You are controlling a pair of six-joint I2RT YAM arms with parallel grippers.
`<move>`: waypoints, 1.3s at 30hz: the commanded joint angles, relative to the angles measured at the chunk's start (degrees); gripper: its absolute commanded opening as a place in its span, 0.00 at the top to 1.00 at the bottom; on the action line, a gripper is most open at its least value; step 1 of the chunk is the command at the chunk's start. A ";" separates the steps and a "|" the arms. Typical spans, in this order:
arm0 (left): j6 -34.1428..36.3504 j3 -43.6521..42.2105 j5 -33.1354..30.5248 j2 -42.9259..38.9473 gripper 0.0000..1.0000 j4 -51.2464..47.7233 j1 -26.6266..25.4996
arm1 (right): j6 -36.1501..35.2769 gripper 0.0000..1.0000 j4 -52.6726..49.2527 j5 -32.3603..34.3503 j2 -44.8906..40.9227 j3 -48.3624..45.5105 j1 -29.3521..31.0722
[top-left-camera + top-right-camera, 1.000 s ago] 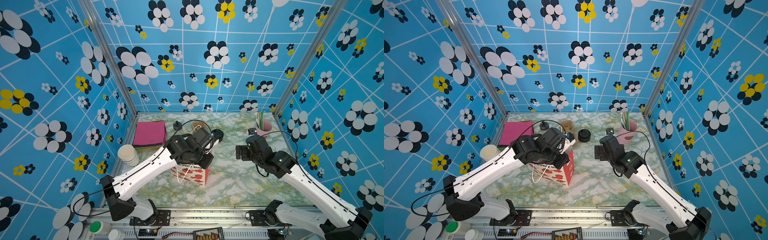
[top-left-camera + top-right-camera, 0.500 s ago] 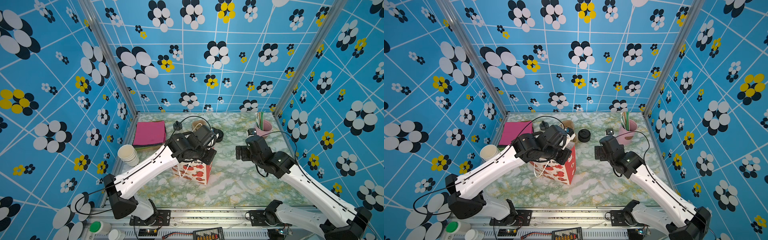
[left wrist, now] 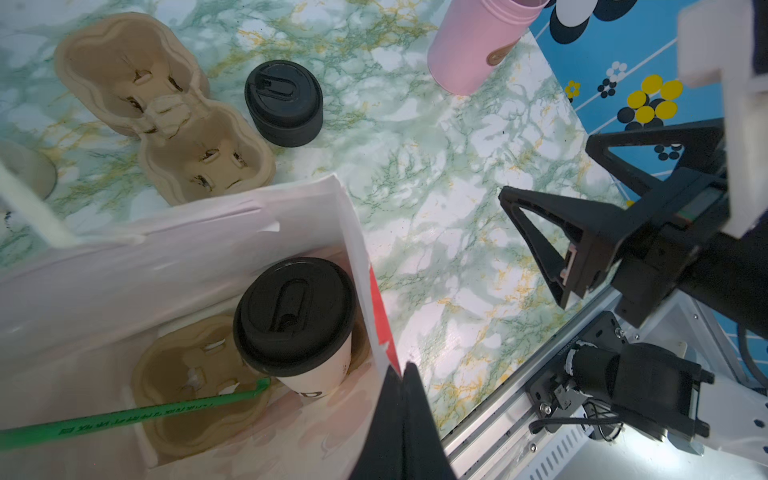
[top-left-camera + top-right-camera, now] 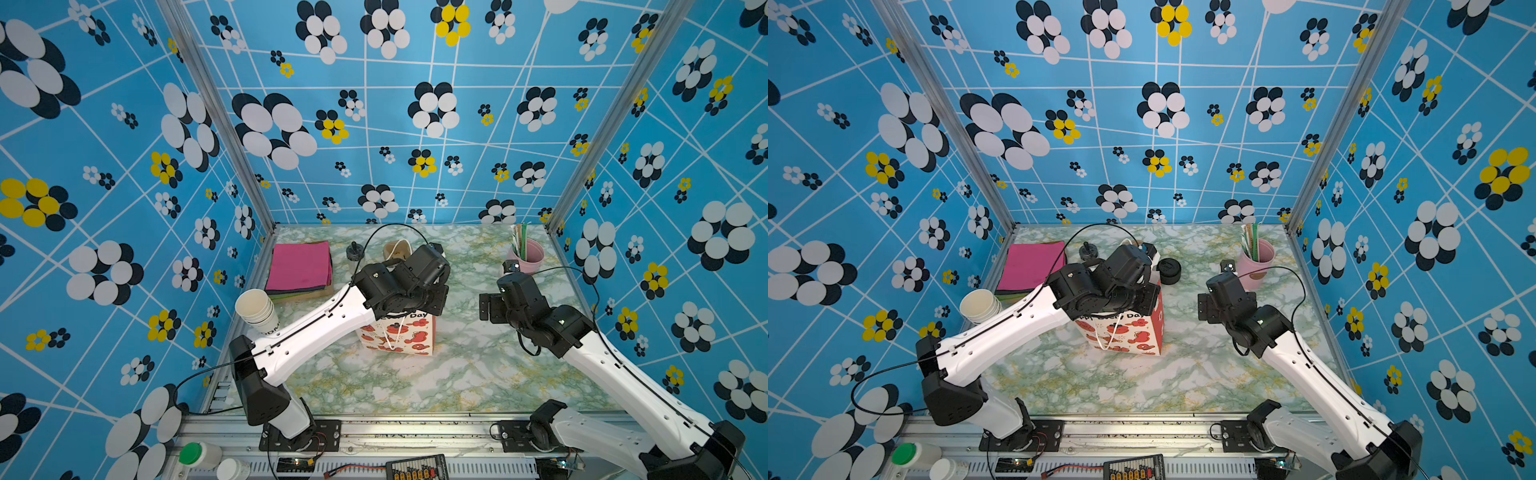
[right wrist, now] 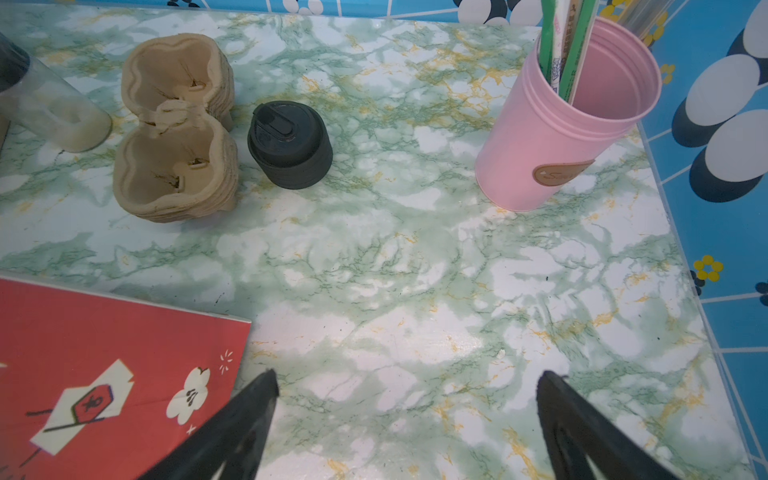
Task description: Pack the takeout coffee
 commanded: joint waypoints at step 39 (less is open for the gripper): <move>22.65 9.38 -12.89 -13.63 0.30 -11.37 22.83 | -2.50 0.01 0.60 -2.25 -2.39 -3.88 -2.50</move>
